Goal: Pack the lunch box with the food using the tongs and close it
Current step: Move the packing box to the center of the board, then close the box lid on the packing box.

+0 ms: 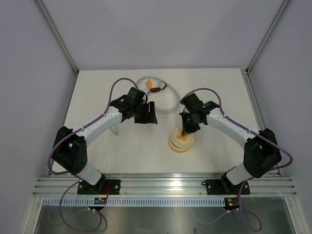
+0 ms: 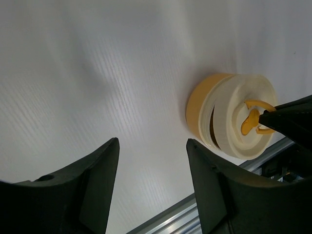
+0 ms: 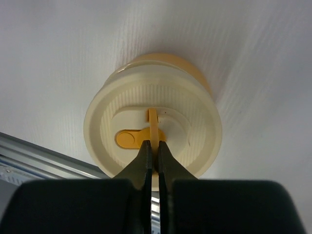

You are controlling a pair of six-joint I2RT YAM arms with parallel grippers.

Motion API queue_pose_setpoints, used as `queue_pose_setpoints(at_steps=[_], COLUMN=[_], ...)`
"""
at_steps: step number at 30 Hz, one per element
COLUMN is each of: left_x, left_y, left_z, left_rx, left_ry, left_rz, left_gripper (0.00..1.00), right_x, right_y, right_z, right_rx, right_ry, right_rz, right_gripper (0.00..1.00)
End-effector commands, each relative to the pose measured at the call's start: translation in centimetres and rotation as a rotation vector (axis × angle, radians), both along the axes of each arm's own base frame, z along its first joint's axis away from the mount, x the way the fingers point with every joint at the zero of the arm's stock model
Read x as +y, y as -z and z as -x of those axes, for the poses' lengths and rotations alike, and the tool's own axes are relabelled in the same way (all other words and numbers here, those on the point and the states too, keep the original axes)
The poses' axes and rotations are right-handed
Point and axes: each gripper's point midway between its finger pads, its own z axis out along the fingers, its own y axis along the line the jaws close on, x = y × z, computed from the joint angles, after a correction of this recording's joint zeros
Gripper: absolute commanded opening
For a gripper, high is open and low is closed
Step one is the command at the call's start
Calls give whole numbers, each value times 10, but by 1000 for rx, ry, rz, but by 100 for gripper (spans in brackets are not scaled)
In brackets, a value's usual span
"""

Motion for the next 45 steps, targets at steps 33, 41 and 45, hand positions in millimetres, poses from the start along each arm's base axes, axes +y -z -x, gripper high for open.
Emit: queue_pose_setpoints(at_steps=[33,41,45], left_x=[-16,-15,-16], left_y=[5,3,4], left_z=[0,0,1], left_rx=[17,14,15], left_ry=[-7,-6,-4], left_rz=[88,89,88], left_gripper=[60,60,60], right_x=[10,13,12], right_y=[1,8,9], right_z=[7,4,4], right_rx=[-118,-115,-117], right_ry=[51,45,49], right_rz=[21,22,27], right_gripper=[0,0,0])
